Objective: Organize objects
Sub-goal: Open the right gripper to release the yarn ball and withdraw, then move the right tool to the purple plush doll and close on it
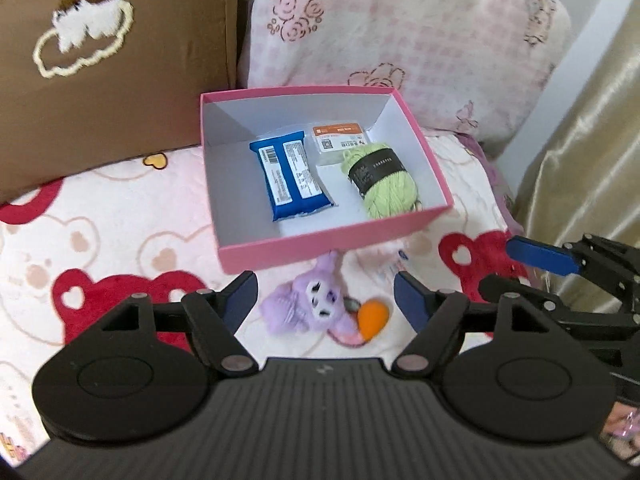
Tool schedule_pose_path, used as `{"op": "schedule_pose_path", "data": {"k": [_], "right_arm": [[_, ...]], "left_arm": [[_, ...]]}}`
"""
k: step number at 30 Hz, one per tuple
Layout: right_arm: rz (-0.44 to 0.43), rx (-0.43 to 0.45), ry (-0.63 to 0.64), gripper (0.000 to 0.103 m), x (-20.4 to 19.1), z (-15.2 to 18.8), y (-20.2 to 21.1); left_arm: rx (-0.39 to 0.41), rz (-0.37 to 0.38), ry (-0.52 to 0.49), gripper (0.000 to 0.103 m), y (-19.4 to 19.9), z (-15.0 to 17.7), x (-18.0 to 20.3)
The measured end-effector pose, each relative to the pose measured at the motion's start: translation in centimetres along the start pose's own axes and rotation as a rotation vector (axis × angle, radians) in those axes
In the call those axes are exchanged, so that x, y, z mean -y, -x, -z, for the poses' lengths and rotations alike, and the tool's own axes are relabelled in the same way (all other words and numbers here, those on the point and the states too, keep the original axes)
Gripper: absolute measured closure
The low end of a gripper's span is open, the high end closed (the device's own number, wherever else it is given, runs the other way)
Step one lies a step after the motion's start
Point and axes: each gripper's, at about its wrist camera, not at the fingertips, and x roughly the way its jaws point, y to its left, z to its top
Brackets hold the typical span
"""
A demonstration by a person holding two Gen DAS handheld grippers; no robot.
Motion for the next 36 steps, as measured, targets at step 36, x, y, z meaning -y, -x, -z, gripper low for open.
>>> {"op": "schedule_pose_path", "data": {"k": [36], "right_arm": [[-0.143,-0.072,0.145,0.025,-4.0,8.9,-5.9]], "left_arm": [[0.118,0.086,0.065,0.014,-5.9,10.3,-5.0]]}}
